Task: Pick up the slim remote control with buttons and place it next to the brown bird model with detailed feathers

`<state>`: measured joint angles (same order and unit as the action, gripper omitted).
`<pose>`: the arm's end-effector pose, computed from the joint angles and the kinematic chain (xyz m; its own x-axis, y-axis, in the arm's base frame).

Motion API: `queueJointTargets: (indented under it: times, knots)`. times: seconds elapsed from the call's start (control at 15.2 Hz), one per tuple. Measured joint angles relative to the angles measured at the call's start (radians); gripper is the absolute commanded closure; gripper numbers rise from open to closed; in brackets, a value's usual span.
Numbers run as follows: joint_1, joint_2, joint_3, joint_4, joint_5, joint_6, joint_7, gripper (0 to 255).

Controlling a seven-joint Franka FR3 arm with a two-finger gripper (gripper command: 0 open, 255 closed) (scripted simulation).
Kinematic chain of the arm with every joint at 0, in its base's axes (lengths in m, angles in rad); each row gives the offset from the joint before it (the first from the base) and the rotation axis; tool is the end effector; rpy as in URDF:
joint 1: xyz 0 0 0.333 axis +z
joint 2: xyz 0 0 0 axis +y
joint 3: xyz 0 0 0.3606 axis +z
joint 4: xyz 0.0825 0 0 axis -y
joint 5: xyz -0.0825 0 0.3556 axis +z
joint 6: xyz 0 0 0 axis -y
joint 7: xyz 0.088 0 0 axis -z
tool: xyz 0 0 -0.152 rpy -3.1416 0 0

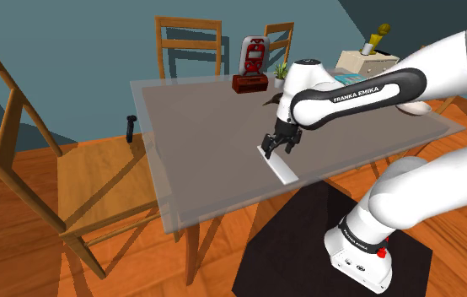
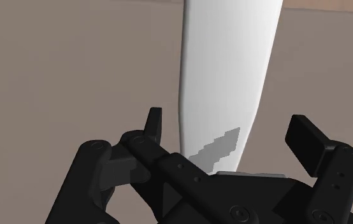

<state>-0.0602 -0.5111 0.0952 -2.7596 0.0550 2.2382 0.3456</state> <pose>0.3107 0.0127 0.3755 0.9368 -0.3497 -0.0094 -0.3497 -0.9368 0.0074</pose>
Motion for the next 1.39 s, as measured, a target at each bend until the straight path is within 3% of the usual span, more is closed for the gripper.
queueJointTargets:
  times: [0.33,0.79,0.86,1.39]
  knots:
    - [-0.003,0.059,0.003,-0.04,-0.001,0.099,0.001,0]
    - [-0.002,0.077,0.007,-0.047,0.0,0.125,0.004,0]
    - [-0.002,0.077,0.007,-0.047,0.0,0.125,0.004,255]
    - [-0.002,0.077,0.006,-0.047,0.0,0.125,0.004,255]
